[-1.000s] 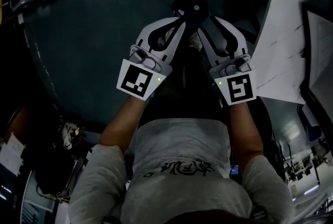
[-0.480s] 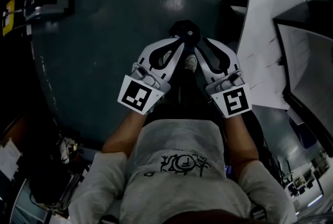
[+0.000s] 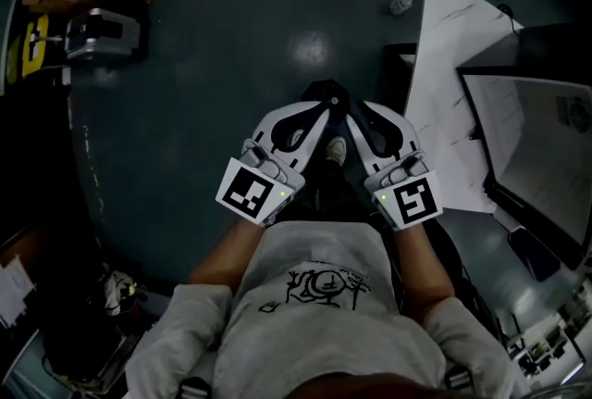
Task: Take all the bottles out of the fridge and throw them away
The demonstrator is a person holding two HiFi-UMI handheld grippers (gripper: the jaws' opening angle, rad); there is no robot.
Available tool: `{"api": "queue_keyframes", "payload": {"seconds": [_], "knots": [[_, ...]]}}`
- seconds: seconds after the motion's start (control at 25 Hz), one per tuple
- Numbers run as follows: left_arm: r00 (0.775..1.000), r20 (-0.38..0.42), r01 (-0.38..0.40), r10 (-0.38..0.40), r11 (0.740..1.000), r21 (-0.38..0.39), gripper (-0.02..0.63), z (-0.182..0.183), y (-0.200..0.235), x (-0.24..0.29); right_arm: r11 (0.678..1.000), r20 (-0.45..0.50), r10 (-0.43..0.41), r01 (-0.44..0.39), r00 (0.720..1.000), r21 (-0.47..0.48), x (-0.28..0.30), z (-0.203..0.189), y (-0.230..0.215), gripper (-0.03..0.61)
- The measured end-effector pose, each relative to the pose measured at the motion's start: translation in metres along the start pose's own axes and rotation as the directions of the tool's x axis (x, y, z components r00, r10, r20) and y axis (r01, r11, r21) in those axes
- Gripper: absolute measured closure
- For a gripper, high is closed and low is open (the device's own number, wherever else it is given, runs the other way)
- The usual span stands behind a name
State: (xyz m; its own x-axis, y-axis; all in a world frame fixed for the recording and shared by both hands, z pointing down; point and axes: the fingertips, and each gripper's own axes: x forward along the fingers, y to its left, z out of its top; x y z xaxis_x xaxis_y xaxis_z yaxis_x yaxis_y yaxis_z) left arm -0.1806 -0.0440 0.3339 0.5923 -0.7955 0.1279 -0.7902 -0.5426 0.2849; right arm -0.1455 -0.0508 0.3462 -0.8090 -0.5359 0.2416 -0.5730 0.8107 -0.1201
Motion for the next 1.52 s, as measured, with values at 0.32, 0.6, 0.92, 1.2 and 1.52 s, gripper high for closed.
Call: {"api": "queue_keyframes", "payload": {"seconds": [0.32, 0.6, 0.92, 1.2, 1.52], "knots": [[1.000, -0.001, 0.029, -0.029, 0.999, 0.035, 0.601, 0.044, -0.019, -0.001, 1.000, -0.005, -0.010, 0.010, 1.000, -0.025, -0.018, 0.046, -0.002, 0.505], [0.999, 0.003, 0.051, -0.052, 0.997, 0.051, 0.601, 0.080, -0.039, -0.008, 0.999, 0.001, 0.001, -0.001, 1.000, -0.044, -0.036, 0.087, 0.011, 0.512], [0.996, 0.023, 0.088, -0.090, 0.993, 0.077, 0.601, 0.119, -0.068, -0.013, 0.999, -0.032, 0.011, -0.012, 0.999, -0.044, -0.061, 0.122, 0.023, 0.514], [0.991, 0.032, 0.128, -0.132, 0.988, 0.091, 0.601, 0.147, -0.091, -0.018, 0.998, 0.066, 0.007, -0.003, 0.998, -0.058, -0.077, 0.169, 0.030, 0.514], [0.987, 0.044, 0.150, -0.154, 0.984, 0.092, 0.601, 0.169, -0.108, -0.026, 0.998, 0.083, 0.000, 0.005, 0.997, -0.057, -0.096, 0.195, 0.036, 0.517]]}}
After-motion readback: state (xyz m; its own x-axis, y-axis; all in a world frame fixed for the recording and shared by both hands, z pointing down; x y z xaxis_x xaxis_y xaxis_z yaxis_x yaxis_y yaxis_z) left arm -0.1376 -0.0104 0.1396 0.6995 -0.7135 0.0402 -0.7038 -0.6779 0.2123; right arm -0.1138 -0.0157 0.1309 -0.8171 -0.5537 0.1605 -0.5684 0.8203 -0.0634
